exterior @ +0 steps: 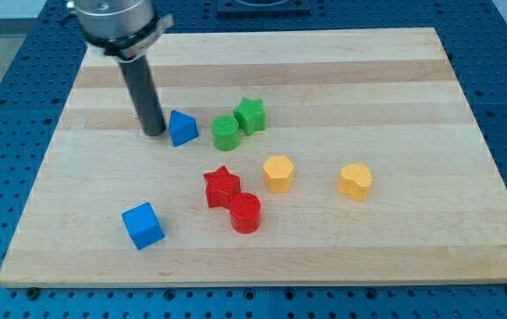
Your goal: Push the blue triangle towards the top center
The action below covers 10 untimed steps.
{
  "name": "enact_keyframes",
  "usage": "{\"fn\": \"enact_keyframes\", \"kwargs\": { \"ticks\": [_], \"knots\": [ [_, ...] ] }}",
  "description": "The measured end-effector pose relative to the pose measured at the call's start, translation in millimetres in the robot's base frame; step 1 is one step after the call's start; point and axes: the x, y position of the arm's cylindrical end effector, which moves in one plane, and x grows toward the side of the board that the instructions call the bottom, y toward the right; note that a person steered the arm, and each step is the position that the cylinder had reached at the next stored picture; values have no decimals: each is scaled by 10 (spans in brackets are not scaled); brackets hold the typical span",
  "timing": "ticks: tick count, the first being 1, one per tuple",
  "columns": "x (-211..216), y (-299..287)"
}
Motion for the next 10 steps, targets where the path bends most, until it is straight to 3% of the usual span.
{"fn": "enact_keyframes", "kwargs": {
  "ticks": [1, 2, 3, 8, 10],
  "knots": [
    [398, -191],
    [430, 69],
    [245, 374],
    [-650, 669],
    [-475, 774]
  ]
}}
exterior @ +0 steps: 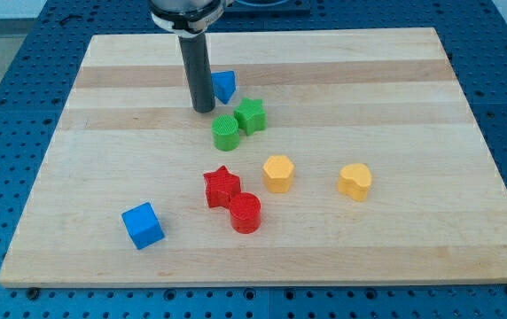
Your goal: Push the blue triangle towards the top center
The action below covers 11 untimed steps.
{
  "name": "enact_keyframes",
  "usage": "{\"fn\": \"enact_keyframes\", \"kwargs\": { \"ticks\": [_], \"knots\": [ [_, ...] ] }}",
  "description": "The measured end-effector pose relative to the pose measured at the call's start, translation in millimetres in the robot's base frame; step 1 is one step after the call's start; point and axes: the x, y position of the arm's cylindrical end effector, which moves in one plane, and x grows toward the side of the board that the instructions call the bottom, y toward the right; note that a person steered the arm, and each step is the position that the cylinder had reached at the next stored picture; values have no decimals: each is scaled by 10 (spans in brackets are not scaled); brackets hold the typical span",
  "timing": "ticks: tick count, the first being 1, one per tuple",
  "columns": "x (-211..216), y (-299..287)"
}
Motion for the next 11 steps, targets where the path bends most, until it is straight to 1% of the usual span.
{"fn": "enact_keyframes", "kwargs": {
  "ticks": [1, 2, 3, 4, 8, 10, 11],
  "knots": [
    [-64, 26],
    [-163, 257],
    [-296, 457],
    [-478, 517],
    [-615, 492],
    [-696, 250],
    [-804, 269]
  ]
}}
